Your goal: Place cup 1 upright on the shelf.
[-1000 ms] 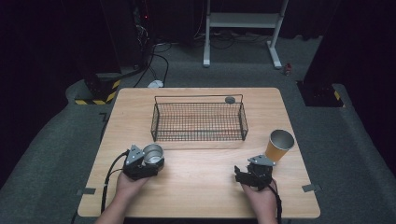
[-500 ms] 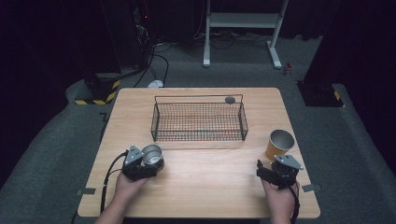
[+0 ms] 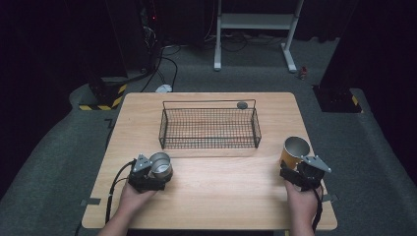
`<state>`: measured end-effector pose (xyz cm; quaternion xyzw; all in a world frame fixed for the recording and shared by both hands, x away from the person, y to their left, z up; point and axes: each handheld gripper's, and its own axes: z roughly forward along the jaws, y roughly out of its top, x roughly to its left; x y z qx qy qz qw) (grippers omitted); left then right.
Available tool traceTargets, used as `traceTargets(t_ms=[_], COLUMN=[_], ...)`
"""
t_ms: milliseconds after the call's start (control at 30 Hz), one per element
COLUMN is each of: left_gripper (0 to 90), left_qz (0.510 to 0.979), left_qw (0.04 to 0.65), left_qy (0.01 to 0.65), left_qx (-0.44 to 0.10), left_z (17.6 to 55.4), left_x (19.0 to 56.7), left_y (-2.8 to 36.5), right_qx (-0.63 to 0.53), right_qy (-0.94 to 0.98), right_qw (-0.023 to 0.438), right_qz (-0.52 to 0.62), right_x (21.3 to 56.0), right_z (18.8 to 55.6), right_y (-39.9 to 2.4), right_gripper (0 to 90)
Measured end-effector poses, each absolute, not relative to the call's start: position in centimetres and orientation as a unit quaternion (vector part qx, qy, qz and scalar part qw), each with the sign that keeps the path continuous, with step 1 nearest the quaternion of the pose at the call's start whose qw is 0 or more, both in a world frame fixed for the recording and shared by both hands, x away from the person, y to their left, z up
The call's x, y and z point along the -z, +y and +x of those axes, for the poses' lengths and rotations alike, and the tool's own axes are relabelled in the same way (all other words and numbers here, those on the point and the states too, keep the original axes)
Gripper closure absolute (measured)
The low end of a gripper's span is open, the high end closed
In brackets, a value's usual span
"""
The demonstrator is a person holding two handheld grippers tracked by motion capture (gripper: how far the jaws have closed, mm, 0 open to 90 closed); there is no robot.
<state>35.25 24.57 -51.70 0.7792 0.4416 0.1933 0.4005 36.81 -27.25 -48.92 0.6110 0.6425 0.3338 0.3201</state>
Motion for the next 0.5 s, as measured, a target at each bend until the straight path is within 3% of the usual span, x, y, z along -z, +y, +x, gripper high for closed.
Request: traceTargets(t_ms=[500], left_gripper=[0.1], left_qz=[0.812], left_qw=[0.353], left_qy=[0.433], left_qx=[-0.167], left_z=[34.5], left_x=[52.5], left_y=[26.5], right_qx=[-0.348], right_qy=[0.645], right_qw=[0.309], right_qz=[0.606], right_x=[49.2], right_z=[39.2], right_y=[-27.9], right_gripper=[10.3])
